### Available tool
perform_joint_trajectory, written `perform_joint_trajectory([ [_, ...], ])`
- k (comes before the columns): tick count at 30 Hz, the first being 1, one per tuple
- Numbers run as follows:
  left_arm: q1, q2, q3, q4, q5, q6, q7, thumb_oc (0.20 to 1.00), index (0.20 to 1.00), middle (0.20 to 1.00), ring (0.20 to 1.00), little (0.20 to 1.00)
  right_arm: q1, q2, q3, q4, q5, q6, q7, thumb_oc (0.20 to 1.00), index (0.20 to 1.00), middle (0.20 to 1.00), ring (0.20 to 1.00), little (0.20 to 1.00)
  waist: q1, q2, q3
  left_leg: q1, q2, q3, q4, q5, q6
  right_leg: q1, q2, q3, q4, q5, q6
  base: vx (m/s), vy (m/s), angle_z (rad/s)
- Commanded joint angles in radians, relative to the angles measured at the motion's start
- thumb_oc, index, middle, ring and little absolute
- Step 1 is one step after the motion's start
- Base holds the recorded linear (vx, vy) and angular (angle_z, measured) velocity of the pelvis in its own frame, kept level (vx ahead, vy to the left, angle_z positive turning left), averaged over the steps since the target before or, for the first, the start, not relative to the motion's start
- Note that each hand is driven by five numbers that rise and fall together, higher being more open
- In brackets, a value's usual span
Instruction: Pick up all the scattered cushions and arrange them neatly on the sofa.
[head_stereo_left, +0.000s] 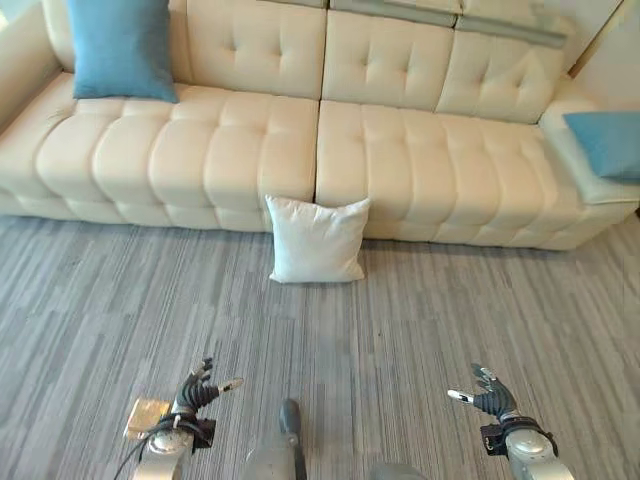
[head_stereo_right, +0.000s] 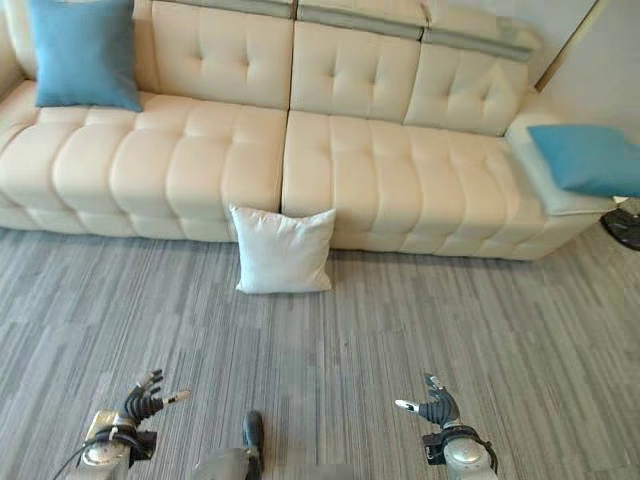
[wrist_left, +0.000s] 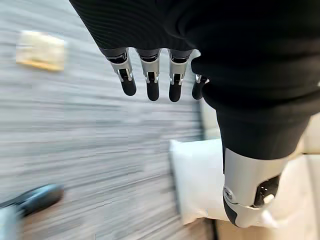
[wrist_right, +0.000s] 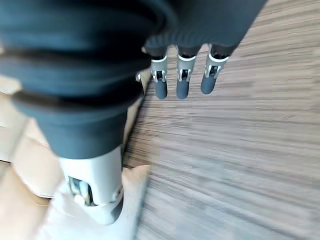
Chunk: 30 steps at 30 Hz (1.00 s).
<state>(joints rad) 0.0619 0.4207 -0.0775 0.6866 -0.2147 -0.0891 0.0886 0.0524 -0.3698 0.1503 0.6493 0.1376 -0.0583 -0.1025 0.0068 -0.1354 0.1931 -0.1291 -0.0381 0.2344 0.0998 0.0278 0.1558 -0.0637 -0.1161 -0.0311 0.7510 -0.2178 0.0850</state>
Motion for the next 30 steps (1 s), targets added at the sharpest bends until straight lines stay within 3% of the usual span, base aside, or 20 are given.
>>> perform_joint_trajectory([
  [1,0.025,0.037,0.018,-0.044,0.020,-0.027,0.020,1.000,1.000,1.000,1.000,1.000,-0.056,-0.028,0.012,-0.013,0.003,-0.027,0.008,1.000,1.000,1.000,1.000,1.000,0.011,0.016,0.046,0.038,0.065,-0.088,0.073,-0.135,-0.105,-0.066,0.024,0.029,-0.248,0.279,0.029,0.43,0.217,-0.28],
  [2,0.025,0.037,0.018,-0.044,0.020,-0.027,0.020,1.000,1.000,1.000,1.000,1.000,-0.057,-0.028,0.012,-0.013,0.003,-0.027,0.008,1.000,1.000,1.000,1.000,1.000,0.011,0.017,0.045,0.037,0.066,-0.088,0.071,-0.133,-0.105,-0.066,0.024,0.028,-0.250,0.281,0.029,0.29,0.110,-0.05],
  [5,0.002,0.035,0.020,-0.019,0.013,-0.026,0.024,1.000,1.000,1.000,1.000,1.000,-0.056,-0.037,0.013,-0.020,0.029,-0.029,0.017,1.000,1.000,1.000,1.000,1.000,-0.021,0.015,0.057,0.127,0.049,-0.104,0.022,-0.160,-0.114,-0.129,0.053,-0.037,-0.389,0.214,0.034,0.40,0.061,0.19],
  [6,-0.008,0.027,0.019,-0.012,0.011,-0.027,0.027,1.000,1.000,1.000,1.000,1.000,-0.055,-0.040,0.013,-0.013,0.035,-0.030,0.018,1.000,1.000,1.000,1.000,1.000,-0.036,0.002,0.053,0.184,0.041,-0.108,-0.009,-0.181,-0.125,-0.165,0.047,-0.087,-0.551,0.221,0.042,0.58,-0.039,0.14],
  [7,-0.017,0.019,0.017,-0.007,0.007,-0.029,0.028,1.000,1.000,1.000,1.000,1.000,-0.053,-0.042,0.011,0.002,0.037,-0.028,0.019,1.000,1.000,1.000,1.000,1.000,-0.044,0.004,0.056,0.213,0.043,-0.116,-0.018,-0.192,-0.135,-0.166,0.048,-0.104,-0.625,0.240,0.052,0.74,-0.137,0.25],
  [8,-0.031,0.008,0.020,0.002,0.003,-0.031,0.035,1.000,1.000,1.000,1.000,1.000,-0.054,-0.043,0.008,0.020,0.034,-0.026,0.014,1.000,1.000,1.000,1.000,1.000,-0.050,0.005,0.055,0.261,0.055,-0.119,-0.029,-0.204,-0.161,-0.206,0.022,-0.161,-0.696,0.277,0.071,0.56,-0.150,0.33],
  [9,-0.034,0.003,0.015,0.000,0.007,-0.032,0.038,1.000,1.000,1.000,1.000,1.000,-0.052,-0.047,0.008,0.021,0.032,-0.025,0.014,1.000,1.000,1.000,1.000,1.000,-0.057,0.011,0.057,0.276,0.062,-0.128,-0.024,-0.208,-0.169,-0.212,0.013,-0.174,-0.694,0.281,0.074,0.73,-0.244,0.59],
  [10,-0.029,-0.008,0.000,0.007,0.015,-0.035,0.031,1.000,1.000,1.000,1.000,1.000,-0.029,-0.053,-0.002,0.017,0.040,-0.022,0.019,1.000,1.000,1.000,1.000,1.000,-0.069,0.007,0.040,0.315,0.067,-0.154,-0.011,-0.208,-0.188,-0.189,0.019,-0.136,-0.683,0.299,0.058,0.72,-0.356,0.43],
  [11,-0.019,-0.027,0.000,0.010,-0.001,-0.034,0.030,1.000,1.000,1.000,1.000,1.000,-0.016,-0.069,-0.011,0.016,0.039,-0.023,0.015,1.000,1.000,1.000,1.000,1.000,-0.074,0.019,0.030,0.299,0.101,-0.159,0.092,-0.159,-0.232,-0.157,0.025,-0.157,-0.667,0.305,0.032,0.68,-0.393,0.56],
  [13,-0.016,-0.049,-0.001,0.015,-0.025,-0.034,0.029,1.000,1.000,1.000,1.000,1.000,-0.013,-0.081,-0.017,0.006,0.052,-0.028,0.008,1.000,1.000,1.000,1.000,1.000,-0.078,0.021,0.038,0.234,0.146,-0.143,0.253,-0.088,-0.252,-0.120,0.027,-0.176,-0.667,0.279,-0.001,0.36,-0.311,0.74],
  [17,-0.017,-0.056,-0.013,0.024,-0.029,-0.034,0.018,1.000,1.000,1.000,1.000,1.000,-0.007,-0.101,-0.028,-0.008,0.070,-0.024,0.007,1.000,1.000,1.000,1.000,1.000,-0.085,0.033,0.035,0.181,0.198,-0.093,0.371,-0.028,-0.246,-0.076,0.050,-0.173,-0.665,0.221,-0.050,0.21,-0.144,0.24],
  [19,-0.022,-0.057,-0.020,0.024,-0.029,-0.032,0.011,1.000,1.000,1.000,1.000,1.000,-0.004,-0.107,-0.035,-0.008,0.075,-0.023,0.008,1.000,1.000,1.000,1.000,1.000,-0.081,0.037,0.038,0.138,0.191,-0.082,0.378,-0.051,-0.229,-0.045,0.054,-0.165,-0.669,0.193,-0.059,0.27,-0.097,-0.02],
  [21,-0.026,-0.051,-0.028,0.015,-0.023,-0.029,0.006,1.000,1.000,1.000,1.000,1.000,-0.009,-0.111,-0.050,0.003,0.076,-0.020,-0.004,1.000,1.000,1.000,1.000,1.000,-0.058,0.019,0.051,0.002,0.143,-0.054,0.289,-0.122,-0.210,0.015,0.042,-0.162,-0.687,0.170,-0.047,0.30,-0.016,0.31],
  [25,-0.005,-0.040,-0.013,0.009,-0.011,-0.019,0.011,1.000,1.000,1.000,1.000,1.000,-0.018,-0.101,-0.037,0.024,0.049,-0.013,-0.007,1.000,1.000,1.000,1.000,1.000,-0.030,0.028,0.043,0.033,0.125,-0.085,0.069,-0.088,-0.225,0.047,0.057,-0.144,-0.672,0.159,-0.026,0.21,0.105,-0.33],
  [30,-0.001,-0.032,-0.012,0.023,0.000,-0.023,0.002,1.000,1.000,1.000,1.000,1.000,-0.020,-0.088,-0.033,0.027,0.036,-0.008,-0.003,1.000,1.000,1.000,1.000,1.000,-0.034,0.037,0.001,0.119,0.082,-0.079,-0.023,-0.089,-0.208,0.053,0.048,-0.119,-0.673,0.185,-0.002,0.14,0.133,-0.30],
])
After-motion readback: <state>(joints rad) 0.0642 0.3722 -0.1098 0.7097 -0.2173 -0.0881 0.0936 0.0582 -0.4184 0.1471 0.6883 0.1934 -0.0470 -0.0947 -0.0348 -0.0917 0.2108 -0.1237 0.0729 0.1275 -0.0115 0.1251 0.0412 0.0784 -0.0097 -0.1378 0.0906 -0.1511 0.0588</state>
